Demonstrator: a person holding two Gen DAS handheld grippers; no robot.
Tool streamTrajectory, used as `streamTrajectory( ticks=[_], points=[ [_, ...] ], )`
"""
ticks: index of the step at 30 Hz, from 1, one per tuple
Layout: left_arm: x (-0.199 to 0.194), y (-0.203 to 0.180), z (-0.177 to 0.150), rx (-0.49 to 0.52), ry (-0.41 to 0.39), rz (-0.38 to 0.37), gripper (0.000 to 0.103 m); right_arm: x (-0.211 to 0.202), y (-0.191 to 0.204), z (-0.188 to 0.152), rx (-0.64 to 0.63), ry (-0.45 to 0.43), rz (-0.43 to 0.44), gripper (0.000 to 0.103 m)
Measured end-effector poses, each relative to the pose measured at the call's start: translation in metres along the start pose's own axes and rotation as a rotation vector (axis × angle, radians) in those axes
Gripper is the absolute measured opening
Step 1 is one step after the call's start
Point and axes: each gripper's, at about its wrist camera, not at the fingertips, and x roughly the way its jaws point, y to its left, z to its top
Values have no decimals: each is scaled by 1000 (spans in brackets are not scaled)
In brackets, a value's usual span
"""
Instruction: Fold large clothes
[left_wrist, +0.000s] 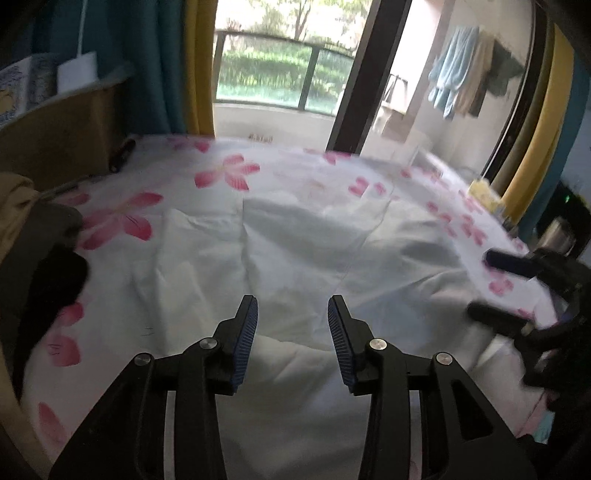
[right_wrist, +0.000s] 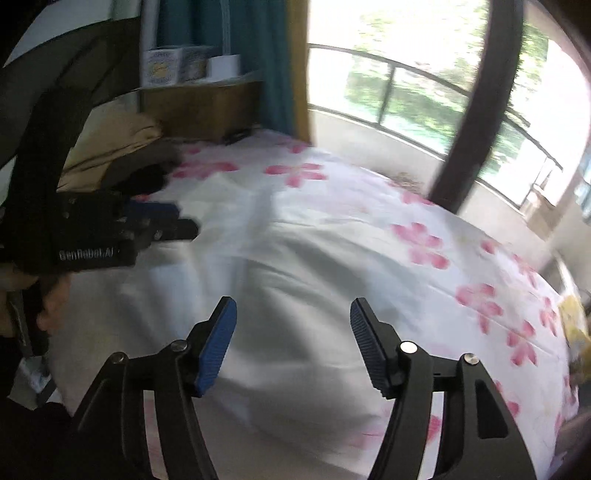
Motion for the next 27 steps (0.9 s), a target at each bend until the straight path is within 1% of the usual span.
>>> streamTrajectory(
  ticks=[3,7,8,9,10,11,16,19,23,27],
  points=[
    [14,2,-3,5,41,13,42,4,-24,-9,66,20,-60,67],
    [26,6,-15,11,79,-11,40,10,-45,-21,124,44,-108,68],
    [25,6,-17,15,69,-12,27,12,-50,-24,138,50,-114,68],
    [25,6,-18,22,68,-20,7,11,-56,-27,146,53,-117,69],
    [24,7,-19,17,74,-42,7,13,-60,-30,155,57,-122,69],
    [23,8,-19,12,67,-44,6,12,-63,-32,160,58,-126,69],
    [-4,7,-19,15,6,-16,5,13,-79,-37,196,57,-129,74],
    [-18,9,-19,5,-8,-3,5,13,-82,-40,202,51,-121,74],
    [-23,15,-23,-8,5,21,5,11,-87,-42,215,42,-113,74],
    [-17,20,-34,-21,52,27,5,9,-93,-43,238,33,-105,74]
  ],
)
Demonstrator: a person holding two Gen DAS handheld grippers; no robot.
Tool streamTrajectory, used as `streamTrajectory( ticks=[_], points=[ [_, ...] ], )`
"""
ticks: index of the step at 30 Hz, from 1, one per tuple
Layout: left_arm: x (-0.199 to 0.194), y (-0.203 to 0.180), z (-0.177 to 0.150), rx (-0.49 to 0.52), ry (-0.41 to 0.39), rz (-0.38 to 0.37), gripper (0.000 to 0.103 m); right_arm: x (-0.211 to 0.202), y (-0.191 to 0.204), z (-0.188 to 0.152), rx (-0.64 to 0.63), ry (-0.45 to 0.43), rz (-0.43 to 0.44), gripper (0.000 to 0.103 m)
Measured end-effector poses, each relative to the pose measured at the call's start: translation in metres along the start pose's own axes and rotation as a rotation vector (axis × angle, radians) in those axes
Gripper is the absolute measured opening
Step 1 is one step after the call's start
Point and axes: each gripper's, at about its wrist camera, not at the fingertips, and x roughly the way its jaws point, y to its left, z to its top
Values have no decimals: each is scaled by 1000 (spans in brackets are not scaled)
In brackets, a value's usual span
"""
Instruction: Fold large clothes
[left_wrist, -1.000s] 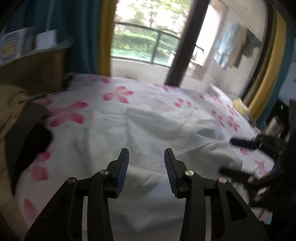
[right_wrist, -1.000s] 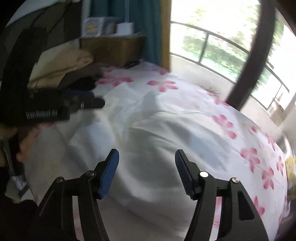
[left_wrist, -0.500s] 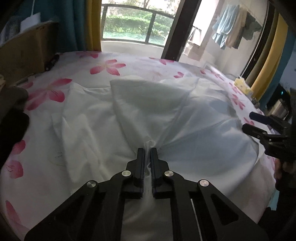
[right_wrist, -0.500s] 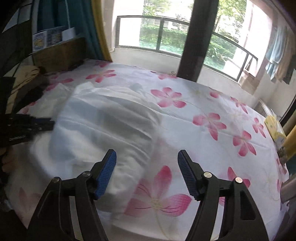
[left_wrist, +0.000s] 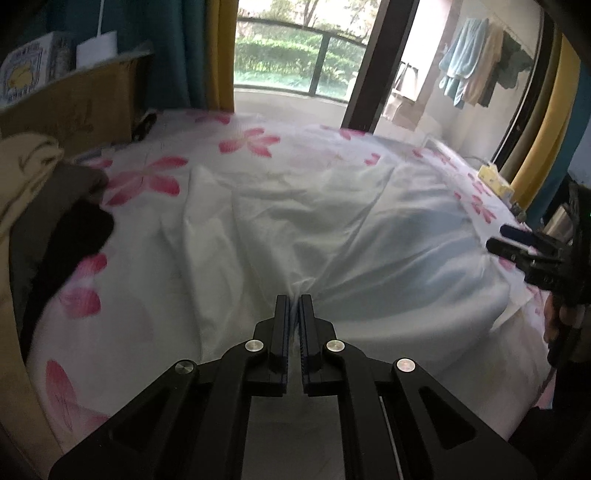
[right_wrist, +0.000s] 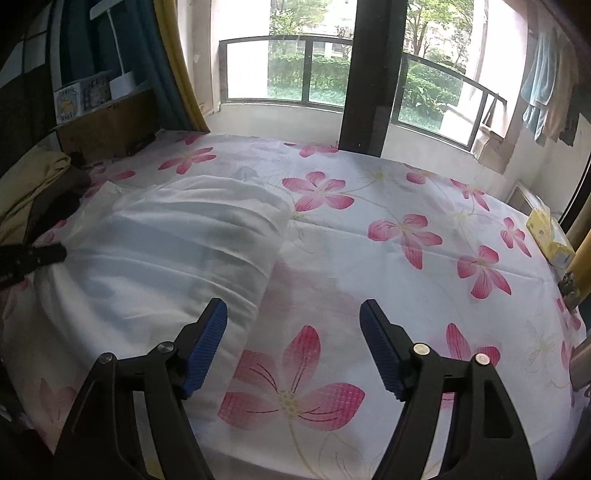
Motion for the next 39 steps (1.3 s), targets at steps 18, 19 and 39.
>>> streamTrajectory(
  ticks=[18,19,39],
  points=[
    [32,-2,54,14,16,-6,47,11,-11,8,25,6,57,74],
    [39,-4,58,23,28,-5,47,10,-11,10,30,2,70,74],
    [37,43,44,-44,55,106,48,52,3,17,18,49,162,75]
  ],
)
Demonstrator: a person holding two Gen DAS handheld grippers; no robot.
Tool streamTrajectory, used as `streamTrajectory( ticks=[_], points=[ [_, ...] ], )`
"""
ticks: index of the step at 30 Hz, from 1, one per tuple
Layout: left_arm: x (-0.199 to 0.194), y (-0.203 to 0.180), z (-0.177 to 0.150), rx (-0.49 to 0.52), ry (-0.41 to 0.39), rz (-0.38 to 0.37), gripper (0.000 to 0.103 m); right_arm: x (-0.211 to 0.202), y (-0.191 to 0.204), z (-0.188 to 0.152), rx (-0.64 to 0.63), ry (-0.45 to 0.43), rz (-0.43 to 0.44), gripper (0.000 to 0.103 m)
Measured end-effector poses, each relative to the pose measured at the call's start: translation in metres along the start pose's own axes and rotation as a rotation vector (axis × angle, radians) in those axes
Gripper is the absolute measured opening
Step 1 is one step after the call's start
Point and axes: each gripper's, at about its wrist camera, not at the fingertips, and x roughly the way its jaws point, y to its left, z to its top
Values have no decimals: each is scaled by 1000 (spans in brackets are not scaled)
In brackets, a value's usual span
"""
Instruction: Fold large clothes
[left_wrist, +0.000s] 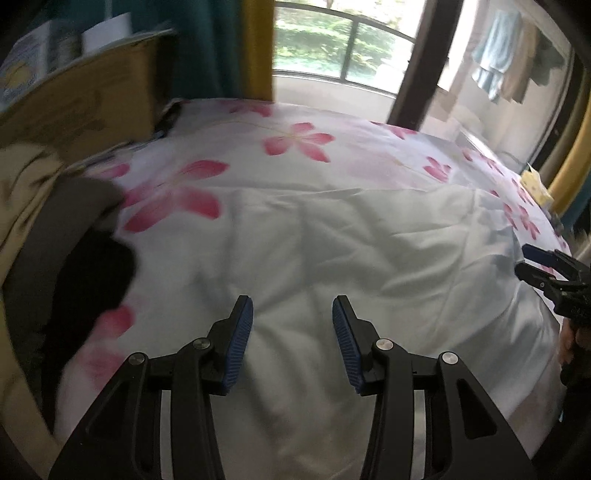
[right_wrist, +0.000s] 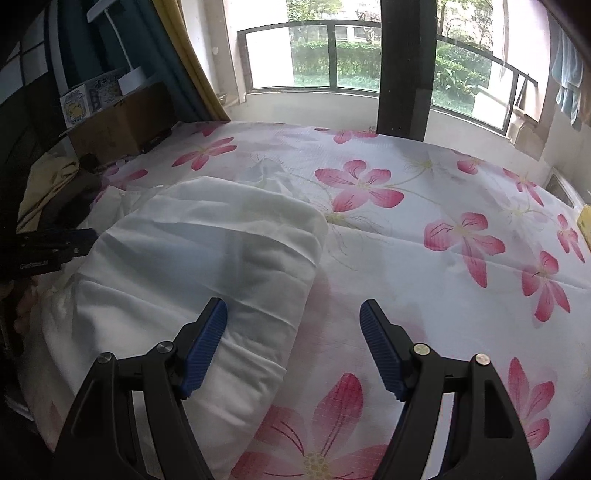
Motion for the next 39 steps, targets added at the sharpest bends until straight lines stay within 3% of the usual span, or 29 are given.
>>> streamTrajectory(
  ticks=[2,5,19,21,25,27,30,33,37,39],
  points=[
    [-3,10,-5,-33,-5,-9,49,-1,-1,0,10,0,7,75],
    [-8,17,-10,-90,-17,-14,64,-4,-2,-1,26,0,18,75],
    [-14,20,-22,-133,-46,-28,68,-23,0,-16,34,5,26,75],
    [-13,21,-22,-148,-53,-56,79,-19,0,-21,47,16,23,75],
    [-8,13,-20,-137,-49,-157,83,-20,1,-25,51,12,21,75],
    [-5,9,-19,-130,-54,-184,94,-19,0,-24,48,12,22,75],
    [-2,7,-16,-160,-57,-270,94,-18,0,-25,50,13,23,75],
    [11,3,-14,-239,-16,-519,94,-17,0,-24,49,14,25,75],
    [14,-27,-13,-142,-16,-491,94,-14,-1,-24,49,16,28,75],
    [17,-36,-12,-144,-10,-517,94,-13,-1,-23,48,18,30,75]
  ],
)
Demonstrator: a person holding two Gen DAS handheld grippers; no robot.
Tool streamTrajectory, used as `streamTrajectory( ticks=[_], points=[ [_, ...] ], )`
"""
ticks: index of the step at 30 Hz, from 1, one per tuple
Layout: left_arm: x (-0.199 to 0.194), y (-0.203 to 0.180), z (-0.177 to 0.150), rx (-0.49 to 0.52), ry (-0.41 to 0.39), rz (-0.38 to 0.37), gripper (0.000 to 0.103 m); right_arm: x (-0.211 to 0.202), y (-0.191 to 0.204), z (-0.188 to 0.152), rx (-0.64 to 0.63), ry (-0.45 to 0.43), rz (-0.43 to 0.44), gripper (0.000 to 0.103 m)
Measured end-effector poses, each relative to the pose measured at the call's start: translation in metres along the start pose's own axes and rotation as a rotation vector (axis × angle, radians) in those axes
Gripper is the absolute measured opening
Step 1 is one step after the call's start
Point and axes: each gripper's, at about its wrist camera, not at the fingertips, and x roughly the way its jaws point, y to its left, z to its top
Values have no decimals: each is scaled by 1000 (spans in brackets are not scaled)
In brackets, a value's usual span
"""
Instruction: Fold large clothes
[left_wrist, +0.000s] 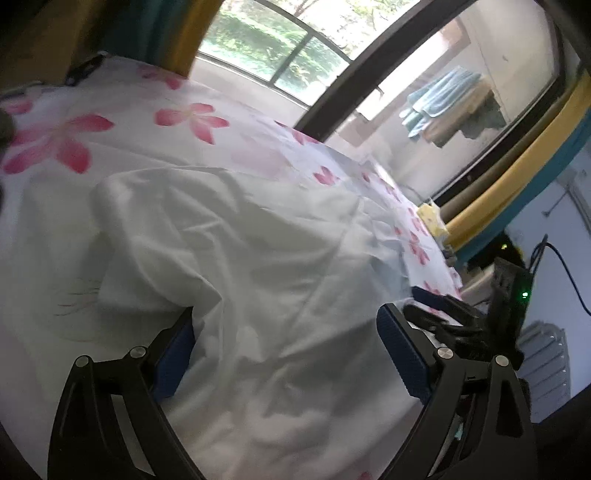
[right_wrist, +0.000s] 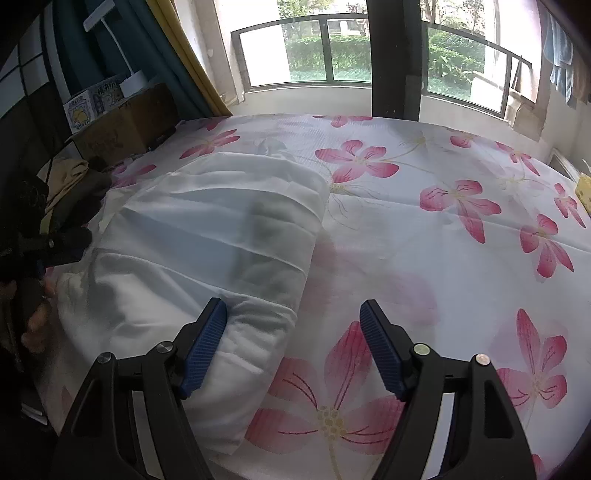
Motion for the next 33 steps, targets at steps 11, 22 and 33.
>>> streamTrajectory(
  ticks=[11,22,33],
  points=[
    [25,-31,20,81,11,195,94,13,5,5,-6,7,10,75],
    [40,-30,22,136,43,249,84,12,-14,23,68,-8,73,75],
    [36,-38,19,155,18,146,31,39,20,22,13,5,196,61]
  ],
)
